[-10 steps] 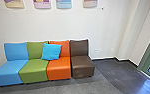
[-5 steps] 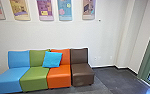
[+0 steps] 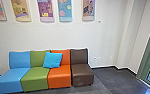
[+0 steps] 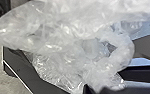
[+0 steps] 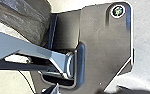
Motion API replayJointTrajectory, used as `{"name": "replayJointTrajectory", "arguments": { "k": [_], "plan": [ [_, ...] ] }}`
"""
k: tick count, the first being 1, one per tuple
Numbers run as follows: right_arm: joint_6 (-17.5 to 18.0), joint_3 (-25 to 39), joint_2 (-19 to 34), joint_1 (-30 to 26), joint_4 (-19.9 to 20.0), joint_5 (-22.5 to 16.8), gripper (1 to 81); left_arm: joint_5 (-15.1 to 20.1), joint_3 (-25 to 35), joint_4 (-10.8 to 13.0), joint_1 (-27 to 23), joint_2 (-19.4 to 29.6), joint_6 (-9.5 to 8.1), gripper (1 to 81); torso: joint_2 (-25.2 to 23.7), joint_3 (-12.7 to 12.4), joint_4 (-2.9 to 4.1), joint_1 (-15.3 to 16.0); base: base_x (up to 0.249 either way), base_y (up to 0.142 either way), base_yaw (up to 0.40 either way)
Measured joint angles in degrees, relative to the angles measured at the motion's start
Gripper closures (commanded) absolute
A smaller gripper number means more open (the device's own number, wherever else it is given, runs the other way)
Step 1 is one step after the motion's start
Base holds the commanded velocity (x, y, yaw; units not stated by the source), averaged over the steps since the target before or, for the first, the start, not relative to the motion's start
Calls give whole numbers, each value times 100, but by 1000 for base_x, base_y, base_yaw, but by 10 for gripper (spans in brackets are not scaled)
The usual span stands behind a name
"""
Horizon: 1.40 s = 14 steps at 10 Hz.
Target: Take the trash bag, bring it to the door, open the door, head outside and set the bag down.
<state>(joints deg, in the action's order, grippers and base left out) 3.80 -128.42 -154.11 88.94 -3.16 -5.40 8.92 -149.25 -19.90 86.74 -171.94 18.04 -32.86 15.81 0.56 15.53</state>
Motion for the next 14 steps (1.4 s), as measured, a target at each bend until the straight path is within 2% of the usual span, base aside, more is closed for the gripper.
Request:
{"name": "replayJointTrajectory", "arguments": {
  "k": [2,5,6,11,12,14],
  "plan": [
    [0,-256,-160,72,-102,26,10,-144,-15,63,98,-15,0,811,395,0,0,-256,0,0,0],
    [0,-758,-421,107,-211,59,10,-155,-15,66,107,-43,0,811,990,-17,0,-641,0,0,0],
    [0,-824,-503,108,-235,61,10,-144,-12,66,111,-63,0,811,1139,-96,0,-737,0,0,0],
    [0,-857,-542,172,-255,66,10,-118,-12,68,194,-74,0,811,2081,-1042,0,-1346,0,0,0],
    [0,-857,-545,190,-257,67,10,-107,-12,68,221,-76,0,811,2225,-1187,0,-1412,0,0,0],
    [0,-857,-549,216,-255,44,10,-101,-12,68,221,-76,0,811,2312,-1274,0,-1464,0,0,0]
  ]
}}
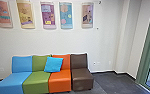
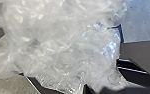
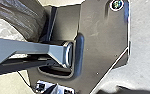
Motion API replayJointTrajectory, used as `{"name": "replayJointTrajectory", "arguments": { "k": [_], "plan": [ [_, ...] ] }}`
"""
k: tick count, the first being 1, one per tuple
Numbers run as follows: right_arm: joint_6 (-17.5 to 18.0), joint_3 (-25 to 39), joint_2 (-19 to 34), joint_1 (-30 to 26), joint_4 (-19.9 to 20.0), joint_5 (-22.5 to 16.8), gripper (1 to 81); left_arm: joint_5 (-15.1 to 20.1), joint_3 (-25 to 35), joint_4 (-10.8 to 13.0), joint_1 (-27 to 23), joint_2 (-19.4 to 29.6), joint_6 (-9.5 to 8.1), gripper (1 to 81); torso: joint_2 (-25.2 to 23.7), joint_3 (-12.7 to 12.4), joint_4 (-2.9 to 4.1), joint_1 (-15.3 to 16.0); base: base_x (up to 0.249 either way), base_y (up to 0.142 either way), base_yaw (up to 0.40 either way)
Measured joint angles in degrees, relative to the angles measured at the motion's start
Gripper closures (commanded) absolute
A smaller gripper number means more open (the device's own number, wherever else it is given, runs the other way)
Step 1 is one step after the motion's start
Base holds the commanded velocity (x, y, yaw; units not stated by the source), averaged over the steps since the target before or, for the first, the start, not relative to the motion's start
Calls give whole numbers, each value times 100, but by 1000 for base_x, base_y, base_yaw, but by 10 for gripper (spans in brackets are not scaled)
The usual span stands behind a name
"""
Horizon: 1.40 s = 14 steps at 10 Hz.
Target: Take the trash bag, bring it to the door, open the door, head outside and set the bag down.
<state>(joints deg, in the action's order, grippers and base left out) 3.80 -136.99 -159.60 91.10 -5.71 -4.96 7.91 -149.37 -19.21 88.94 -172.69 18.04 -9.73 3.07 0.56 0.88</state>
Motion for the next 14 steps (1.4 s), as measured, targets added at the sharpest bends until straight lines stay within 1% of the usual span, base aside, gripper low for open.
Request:
{"name": "replayJointTrajectory", "arguments": {
  "k": [4,5,7,9,11,12,14],
  "plan": [
    [0,-30,-35,-15,0,1,10,0,0,0,0,-2,0,811,-9,13,0,-11,0,0,0],
    [0,-105,-74,-30,1,4,10,-4,0,1,-2,-2,0,811,65,11,0,-29,0,0,0],
    [0,-183,-179,-30,0,-24,10,-4,0,1,-2,-2,0,811,398,11,0,-53,0,0,0],
    [2,-254,-234,-141,0,-41,10,-4,0,1,-91,-7,0,811,527,15,0,-44,0,0,0],
    [5,-277,-232,-155,0,-46,10,-15,0,1,-123,-33,-5,811,523,5,0,-46,0,0,0],
    [5,-277,-234,-89,-13,-82,10,2,0,1,-72,-33,-10,811,520,-63,0,-46,0,0,0],
    [5,-277,-239,-89,-16,-90,10,18,0,1,-55,-33,-10,811,520,-314,0,-48,0,0,0]
  ]
}}
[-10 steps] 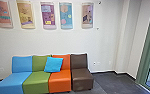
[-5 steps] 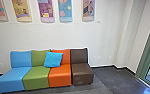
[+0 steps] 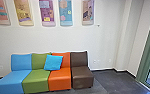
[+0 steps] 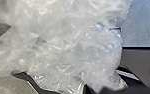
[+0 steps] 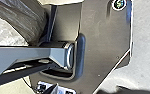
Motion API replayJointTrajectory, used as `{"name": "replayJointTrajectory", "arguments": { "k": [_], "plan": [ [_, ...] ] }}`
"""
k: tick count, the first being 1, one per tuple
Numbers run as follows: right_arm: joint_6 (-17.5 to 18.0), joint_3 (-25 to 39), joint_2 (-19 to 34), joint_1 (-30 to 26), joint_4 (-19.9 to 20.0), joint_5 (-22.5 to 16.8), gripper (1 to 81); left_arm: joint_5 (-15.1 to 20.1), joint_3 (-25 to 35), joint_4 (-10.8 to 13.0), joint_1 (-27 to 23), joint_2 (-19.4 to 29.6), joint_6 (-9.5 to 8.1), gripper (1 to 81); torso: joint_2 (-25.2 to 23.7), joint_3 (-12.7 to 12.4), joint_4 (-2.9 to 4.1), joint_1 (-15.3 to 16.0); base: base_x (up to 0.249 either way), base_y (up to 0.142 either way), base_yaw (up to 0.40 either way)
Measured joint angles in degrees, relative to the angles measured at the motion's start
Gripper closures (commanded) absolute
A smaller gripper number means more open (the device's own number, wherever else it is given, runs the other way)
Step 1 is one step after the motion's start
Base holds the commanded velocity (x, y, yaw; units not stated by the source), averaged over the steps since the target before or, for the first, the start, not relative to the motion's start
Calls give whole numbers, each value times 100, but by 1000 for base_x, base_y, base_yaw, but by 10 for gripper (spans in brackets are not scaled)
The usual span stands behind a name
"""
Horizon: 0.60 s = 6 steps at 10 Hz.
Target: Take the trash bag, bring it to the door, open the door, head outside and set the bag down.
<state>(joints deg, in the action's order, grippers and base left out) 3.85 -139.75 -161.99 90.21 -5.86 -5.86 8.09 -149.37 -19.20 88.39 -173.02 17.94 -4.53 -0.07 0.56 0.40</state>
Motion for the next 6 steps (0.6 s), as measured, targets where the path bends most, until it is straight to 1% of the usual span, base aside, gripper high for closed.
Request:
{"name": "replayJointTrajectory", "arguments": {
  "k": [2,4,5,6],
  "plan": [
    [0,-5,-37,9,-2,9,10,4,0,0,24,0,0,811,-2,-63,0,-5,0,0,0],
    [0,-5,-39,11,-2,-6,10,2,0,0,24,0,0,811,-2,-48,0,-6,0,0,0],
    [0,-5,-39,6,-4,2,10,-2,0,0,11,0,0,811,-5,-24,0,-6,0,0,0],
    [0,-7,-39,9,-6,2,10,-22,0,0,0,0,0,811,-5,67,0,-11,0,0,0]
  ]
}}
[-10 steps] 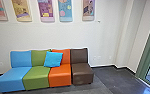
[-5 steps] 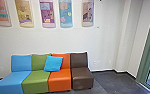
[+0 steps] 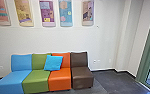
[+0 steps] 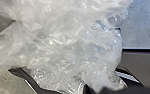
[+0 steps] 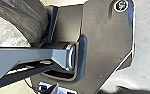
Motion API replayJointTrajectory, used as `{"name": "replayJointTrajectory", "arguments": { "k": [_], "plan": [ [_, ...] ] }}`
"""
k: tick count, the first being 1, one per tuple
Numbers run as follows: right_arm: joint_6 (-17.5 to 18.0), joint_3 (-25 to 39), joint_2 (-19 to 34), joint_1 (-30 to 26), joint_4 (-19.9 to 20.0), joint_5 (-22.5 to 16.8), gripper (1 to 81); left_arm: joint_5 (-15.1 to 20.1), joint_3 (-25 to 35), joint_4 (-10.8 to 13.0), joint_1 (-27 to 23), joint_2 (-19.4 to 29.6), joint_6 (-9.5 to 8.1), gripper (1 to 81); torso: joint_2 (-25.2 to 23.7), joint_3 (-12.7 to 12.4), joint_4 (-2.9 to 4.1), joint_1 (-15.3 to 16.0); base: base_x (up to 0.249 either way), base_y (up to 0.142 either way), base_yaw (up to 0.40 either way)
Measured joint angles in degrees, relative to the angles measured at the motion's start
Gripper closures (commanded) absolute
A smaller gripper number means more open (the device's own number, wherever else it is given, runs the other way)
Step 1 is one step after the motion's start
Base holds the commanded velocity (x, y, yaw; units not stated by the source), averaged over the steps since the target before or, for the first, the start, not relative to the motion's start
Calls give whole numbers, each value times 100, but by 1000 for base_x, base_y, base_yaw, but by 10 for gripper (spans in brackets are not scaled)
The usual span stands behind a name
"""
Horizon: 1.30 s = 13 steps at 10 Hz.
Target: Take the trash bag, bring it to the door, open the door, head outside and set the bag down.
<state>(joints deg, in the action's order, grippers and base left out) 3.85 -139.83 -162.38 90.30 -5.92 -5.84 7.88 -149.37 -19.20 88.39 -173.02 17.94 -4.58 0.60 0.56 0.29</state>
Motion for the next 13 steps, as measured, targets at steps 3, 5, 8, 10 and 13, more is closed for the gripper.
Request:
{"name": "replayJointTrajectory", "arguments": {
  "k": [3,5,8,10,13],
  "plan": [
    [0,0,0,-9,-9,-2,10,-9,0,0,-13,0,0,811,5,376,0,6,0,0,0],
    [-2,-11,-5,-61,-11,9,10,-9,0,0,-61,0,0,811,5,420,0,5,0,0,0],
    [-2,-102,-90,-61,-13,11,10,0,0,5,-59,0,5,811,5,420,0,5,0,0,0],
    [0,-171,-138,-61,-13,9,10,20,0,16,-59,4,5,811,5,420,0,5,0,0,0],
    [-2,-188,-144,-61,-13,9,10,46,0,18,-72,20,5,811,5,420,0,5,0,0,-124]
  ]
}}
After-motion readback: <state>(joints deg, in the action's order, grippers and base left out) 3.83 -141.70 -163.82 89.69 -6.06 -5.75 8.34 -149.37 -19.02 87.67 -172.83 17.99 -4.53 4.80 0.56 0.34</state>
